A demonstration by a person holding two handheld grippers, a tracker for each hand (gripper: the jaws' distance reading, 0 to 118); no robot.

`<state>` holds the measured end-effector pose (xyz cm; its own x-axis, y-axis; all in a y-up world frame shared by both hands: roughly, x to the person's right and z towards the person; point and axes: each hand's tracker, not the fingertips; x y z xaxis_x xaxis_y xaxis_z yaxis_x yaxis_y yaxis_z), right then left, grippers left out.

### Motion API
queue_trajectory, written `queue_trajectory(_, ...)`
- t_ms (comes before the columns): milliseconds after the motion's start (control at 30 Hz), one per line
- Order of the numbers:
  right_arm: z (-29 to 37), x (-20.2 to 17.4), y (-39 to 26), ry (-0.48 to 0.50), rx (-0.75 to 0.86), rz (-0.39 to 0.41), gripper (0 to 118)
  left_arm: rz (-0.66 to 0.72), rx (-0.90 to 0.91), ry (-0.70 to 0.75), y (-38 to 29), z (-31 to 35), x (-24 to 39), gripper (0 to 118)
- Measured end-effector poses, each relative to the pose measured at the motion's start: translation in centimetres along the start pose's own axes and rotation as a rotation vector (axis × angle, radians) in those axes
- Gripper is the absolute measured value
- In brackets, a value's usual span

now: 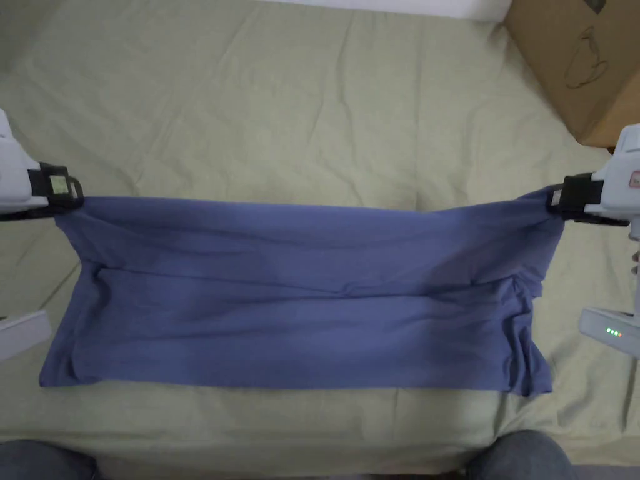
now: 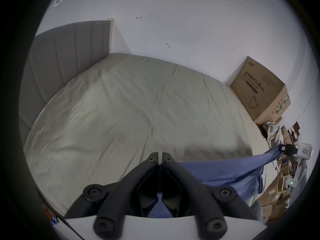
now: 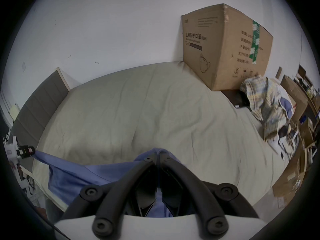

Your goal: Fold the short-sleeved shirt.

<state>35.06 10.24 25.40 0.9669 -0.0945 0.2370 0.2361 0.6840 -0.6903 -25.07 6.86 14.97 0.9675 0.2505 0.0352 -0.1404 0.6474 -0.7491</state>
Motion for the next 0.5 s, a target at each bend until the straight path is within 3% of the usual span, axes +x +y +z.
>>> queue_trajectory(133, 2.0, 0.9, -5.4, 0.008, -0.010, -0.083, 0, 0.021, -0.045, 0.014, -4.9, 0.7, -1.5, 0)
queue_trajectory(200, 2.2, 1.1, -8.3, 0.029, -0.049, -0.057, 0, 0.042, -0.088, 0.030, -8.0, 1.5, -1.5, 0)
queue_trajectory(433, 0.3, 3.3, -15.7, -0.004, -0.171, -0.158, 0, 0.191, -0.211, 0.114, -15.3, -0.2, -3.9, 2)
queue_trajectory(500, 0.2, 3.3, -16.4, -0.010, -0.185, -0.172, 1, 0.194, -0.203, 0.171, -16.1, -0.3, -3.9, 26)
